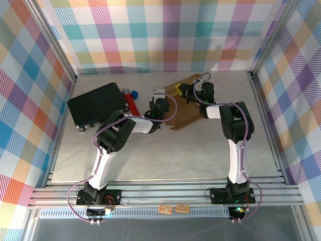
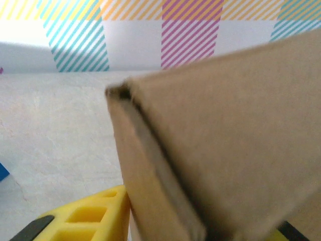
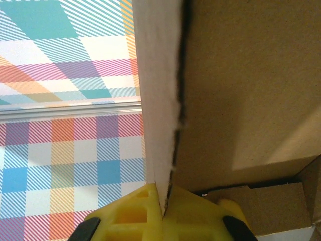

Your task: Fold the paper box

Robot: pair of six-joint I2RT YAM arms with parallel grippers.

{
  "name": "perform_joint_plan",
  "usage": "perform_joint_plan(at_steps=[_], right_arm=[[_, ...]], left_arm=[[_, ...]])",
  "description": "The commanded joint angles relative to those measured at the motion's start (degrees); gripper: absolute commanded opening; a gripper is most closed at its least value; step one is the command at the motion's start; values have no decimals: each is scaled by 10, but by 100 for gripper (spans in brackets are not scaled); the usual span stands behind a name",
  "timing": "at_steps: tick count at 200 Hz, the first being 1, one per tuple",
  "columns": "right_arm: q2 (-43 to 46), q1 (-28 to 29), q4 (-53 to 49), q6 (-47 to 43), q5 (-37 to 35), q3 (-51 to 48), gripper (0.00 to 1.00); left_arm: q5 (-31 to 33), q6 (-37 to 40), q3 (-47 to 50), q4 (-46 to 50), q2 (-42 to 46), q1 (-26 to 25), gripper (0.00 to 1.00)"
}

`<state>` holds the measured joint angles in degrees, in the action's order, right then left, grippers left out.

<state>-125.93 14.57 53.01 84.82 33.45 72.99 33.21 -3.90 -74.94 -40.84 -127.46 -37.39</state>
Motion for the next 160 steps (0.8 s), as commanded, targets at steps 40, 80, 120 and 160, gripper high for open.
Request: perform_joint_plan(at_steps=[40,80,120,160], right_arm=[[-1,16,-69,-4,45,-2,0],[7,17,-83,-6,42,1,4],[86,14,-150,-29,-17,-27,52],[213,0,-289,-90,-70,-32,66]], left_arm=[[-14,24,-30,-33,-6,1,2],[9,7,-40,22,4,1,0],[16,-15,-44,113,44,3,0],[-28,-33,-37,218,106,9,0]])
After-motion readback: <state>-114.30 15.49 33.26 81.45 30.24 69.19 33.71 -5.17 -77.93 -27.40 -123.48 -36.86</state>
